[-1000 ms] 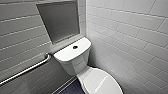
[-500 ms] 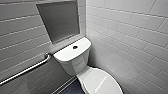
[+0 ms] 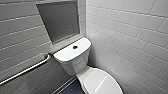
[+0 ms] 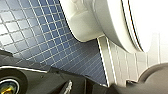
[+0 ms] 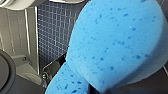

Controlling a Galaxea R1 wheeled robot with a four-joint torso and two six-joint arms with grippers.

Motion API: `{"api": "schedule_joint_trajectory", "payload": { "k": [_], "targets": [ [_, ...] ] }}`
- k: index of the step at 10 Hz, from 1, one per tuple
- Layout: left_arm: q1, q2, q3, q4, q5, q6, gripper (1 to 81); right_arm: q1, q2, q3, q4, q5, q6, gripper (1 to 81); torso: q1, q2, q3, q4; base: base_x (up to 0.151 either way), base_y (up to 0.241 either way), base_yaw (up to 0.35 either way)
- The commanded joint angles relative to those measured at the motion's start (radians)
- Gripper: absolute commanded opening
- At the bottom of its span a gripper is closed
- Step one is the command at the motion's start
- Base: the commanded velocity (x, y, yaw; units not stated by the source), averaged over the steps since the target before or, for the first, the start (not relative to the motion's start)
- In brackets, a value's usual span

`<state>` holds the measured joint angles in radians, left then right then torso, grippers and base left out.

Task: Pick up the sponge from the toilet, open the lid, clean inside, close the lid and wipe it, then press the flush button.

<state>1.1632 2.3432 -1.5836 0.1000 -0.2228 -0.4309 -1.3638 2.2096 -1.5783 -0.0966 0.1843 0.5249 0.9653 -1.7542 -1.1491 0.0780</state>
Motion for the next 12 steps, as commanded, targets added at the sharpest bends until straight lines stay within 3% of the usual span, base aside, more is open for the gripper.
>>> {"api": "schedule_joint_trajectory", "payload": {
  "k": [1,4,7,8,9,10,11,12],
  "targets": [
    [-0.102,-0.037,0.034,0.004,-0.032,-0.081,81.1,-0.044,0.008,-0.023,-0.075,-0.016,0.0,1.0,0.0,0.0,0.0,0.0,0.0,0.0,0.0],
    [-0.173,0.024,-0.01,0.004,-0.075,-0.175,81.1,-0.107,0.093,-0.109,-0.115,0.021,0.0,1.0,0.0,0.0,0.0,0.0,0.0,0.0,0.0],
    [-0.231,0.07,-0.029,0.001,-0.073,-0.197,81.1,-0.148,0.109,-0.133,-0.152,0.043,0.0,1.0,0.0,0.0,0.0,0.0,0.0,0.0,0.0],
    [-0.24,0.091,-0.044,0.0,-0.069,-0.197,81.1,-0.159,0.115,-0.138,-0.156,0.067,0.0,1.0,0.0,0.0,0.0,-0.034,0.0,0.0,0.0],
    [-0.243,0.114,-0.062,-0.002,-0.067,-0.197,81.1,-0.159,0.118,-0.14,-0.164,0.075,0.0,1.0,0.0,0.0,0.0,-0.09,0.0,0.0,0.0],
    [-0.245,0.13,-0.075,-0.003,-0.067,-0.198,81.1,-0.159,0.121,-0.14,-0.164,0.075,0.0,1.0,0.0,0.0,0.0,-0.103,0.0,0.0,0.0],
    [-0.248,0.145,-0.082,-0.006,-0.067,-0.198,81.1,-0.159,0.124,-0.14,-0.167,0.075,0.0,1.0,0.0,0.0,0.0,-0.127,0.0,0.0,0.0],
    [-0.254,0.157,-0.084,-0.006,-0.067,-0.2,81.1,-0.159,0.127,-0.141,-0.17,0.075,0.0,1.0,0.0,0.0,0.0,-0.071,0.0,0.0,0.0]
  ]
}}
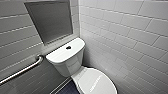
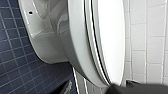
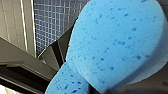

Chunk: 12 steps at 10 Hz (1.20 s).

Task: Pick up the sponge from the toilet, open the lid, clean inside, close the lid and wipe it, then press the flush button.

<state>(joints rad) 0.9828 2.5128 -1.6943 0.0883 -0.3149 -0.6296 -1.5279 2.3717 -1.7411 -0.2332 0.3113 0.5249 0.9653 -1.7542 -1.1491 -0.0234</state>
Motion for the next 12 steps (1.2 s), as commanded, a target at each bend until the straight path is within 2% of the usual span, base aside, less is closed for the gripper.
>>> {"api": "schedule_joint_trajectory", "payload": {
  "k": [1,2,4,5,7,10,12],
  "targets": [
    [-0.084,0.002,0.027,0.004,0.027,-0.008,81.1,0.005,-0.029,0.022,-0.043,-0.052,0.0,1.0,0.0,0.0,0.0,0.003,0.0,0.0,0.0],
    [-0.098,0.019,0.022,0.005,0.031,-0.018,81.1,0.005,-0.024,0.016,-0.046,-0.052,0.0,1.0,0.0,0.0,0.0,-0.016,0.0,0.0,0.0],
    [-0.118,0.055,-0.004,0.004,0.031,-0.033,81.1,0.004,-0.012,0.005,-0.048,-0.052,0.0,1.0,0.0,0.0,-0.06,-0.018,0.0,0.0,0.0],
    [-0.137,0.057,-0.002,0.007,0.031,-0.047,81.1,0.005,-0.006,0.005,-0.048,-0.052,0.0,1.0,0.0,0.0,-0.008,-0.018,0.0,0.0,0.0],
    [-0.161,0.055,0.016,0.011,0.033,-0.068,81.1,0.008,0.005,-0.003,-0.048,-0.052,0.0,1.0,0.0,0.0,-0.045,-0.018,0.0,0.0,0.0],
    [-0.17,0.086,0.002,0.004,0.022,-0.073,81.1,0.005,0.02,-0.017,-0.046,-0.052,0.001,1.0,0.001,0.0,-0.054,-0.018,0.0,0.0,0.0],
    [-0.189,0.129,-0.053,0.018,0.022,-0.133,81.1,0.004,0.028,-0.023,-0.046,-0.052,0.001,1.0,0.001,0.0,-0.055,-0.018,0.0,0.0,0.0]
  ]
}}
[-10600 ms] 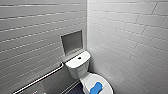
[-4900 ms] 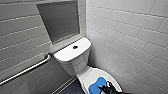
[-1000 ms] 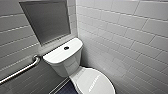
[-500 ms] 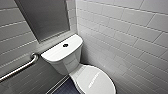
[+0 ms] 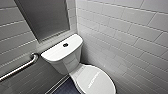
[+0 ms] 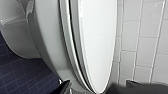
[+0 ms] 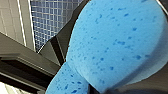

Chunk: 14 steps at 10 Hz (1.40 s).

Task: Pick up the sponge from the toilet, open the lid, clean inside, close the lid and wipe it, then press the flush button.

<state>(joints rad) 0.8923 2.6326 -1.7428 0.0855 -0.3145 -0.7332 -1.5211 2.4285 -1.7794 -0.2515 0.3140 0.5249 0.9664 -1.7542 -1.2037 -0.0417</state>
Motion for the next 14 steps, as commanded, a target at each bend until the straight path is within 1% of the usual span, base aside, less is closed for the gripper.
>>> {"api": "schedule_joint_trajectory", "payload": {
  "k": [1,2,3,4,5,6,7,9,14],
  "targets": [
    [-0.112,0.026,-0.02,0.02,0.026,-0.035,81.1,-0.002,-0.029,0.015,-0.028,-0.055,0.001,1.0,0.0,0.0,0.0,-0.055,0.0,0.0,0.0],
    [-0.123,0.041,-0.03,0.017,0.029,-0.035,81.1,-0.003,-0.027,0.015,-0.028,-0.055,0.0,1.0,0.0,0.0,0.0,-0.047,0.0,0.0,0.0],
    [-0.135,0.052,-0.043,0.013,0.031,-0.035,81.1,-0.003,-0.027,0.014,-0.028,-0.055,0.0,1.0,0.0,0.0,0.0,-0.02,0.0,0.0,0.0],
    [-0.148,0.057,-0.047,0.011,0.031,-0.044,81.1,-0.003,-0.023,0.008,-0.028,-0.055,0.0,1.0,0.0,0.0,0.0,-0.034,0.0,0.0,0.0],
    [-0.155,0.06,-0.049,0.011,0.031,-0.054,81.1,-0.003,-0.015,-0.003,-0.028,-0.055,0.0,1.0,0.0,0.0,0.0,-0.04,0.0,0.0,0.0],
    [-0.157,0.061,-0.049,0.01,0.032,-0.054,81.1,-0.003,-0.013,-0.006,-0.028,-0.055,0.0,1.0,0.0,0.0,-0.065,-0.04,0.0,0.0,0.0],
    [-0.157,0.061,-0.052,0.01,0.032,-0.054,81.1,-0.003,-0.012,-0.006,-0.028,-0.055,0.0,1.0,0.0,0.0,-0.01,-0.04,0.0,0.0,0.0],
    [-0.16,0.06,-0.055,0.01,0.032,-0.054,81.1,-0.003,-0.01,-0.009,-0.028,-0.055,0.0,1.0,0.0,0.0,-0.023,-0.04,0.0,0.0,0.0],
    [-0.172,0.101,-0.12,0.007,0.032,-0.055,81.1,-0.009,-0.01,-0.009,-0.028,-0.055,0.0,1.0,0.0,0.0,-0.023,-0.04,0.0,0.0,0.0]
  ]
}}
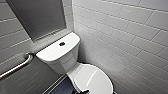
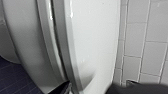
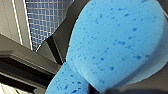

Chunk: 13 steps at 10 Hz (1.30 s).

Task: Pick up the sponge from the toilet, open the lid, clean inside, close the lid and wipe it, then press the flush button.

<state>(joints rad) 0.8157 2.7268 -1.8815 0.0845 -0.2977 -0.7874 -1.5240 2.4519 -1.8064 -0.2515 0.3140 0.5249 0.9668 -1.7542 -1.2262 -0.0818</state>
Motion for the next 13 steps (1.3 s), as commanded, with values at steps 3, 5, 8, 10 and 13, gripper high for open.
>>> {"api": "schedule_joint_trajectory", "payload": {
  "k": [3,5,8,10,13],
  "targets": [
    [-0.106,0.024,-0.011,0.014,0.015,-0.018,81.1,-0.006,-0.038,0.023,-0.025,-0.046,0.0,1.0,0.0,0.0,0.0,0.0,0.0,0.0,0.0],
    [-0.121,0.027,-0.024,0.012,0.011,-0.019,81.1,-0.019,-0.04,0.018,-0.025,0.003,0.001,1.0,0.0,0.0,0.0,0.0,0.0,0.0,0.0],
    [-0.111,0.047,-0.045,0.014,-0.001,-0.027,81.1,-0.019,-0.038,0.023,-0.025,0.011,0.003,1.0,0.0,0.0,0.0,0.0,0.0,0.0,0.0],
    [-0.108,0.067,-0.042,0.024,-0.021,-0.027,81.1,-0.014,-0.035,0.019,-0.025,0.011,0.003,1.0,0.0,0.0,0.0,0.0,0.0,0.0,0.0],
    [-0.102,0.11,-0.062,0.035,-0.02,-0.027,81.1,-0.017,-0.035,0.019,-0.025,0.011,0.001,1.0,0.0,0.0,0.0,0.0,0.0,0.0,0.0]
  ]
}}
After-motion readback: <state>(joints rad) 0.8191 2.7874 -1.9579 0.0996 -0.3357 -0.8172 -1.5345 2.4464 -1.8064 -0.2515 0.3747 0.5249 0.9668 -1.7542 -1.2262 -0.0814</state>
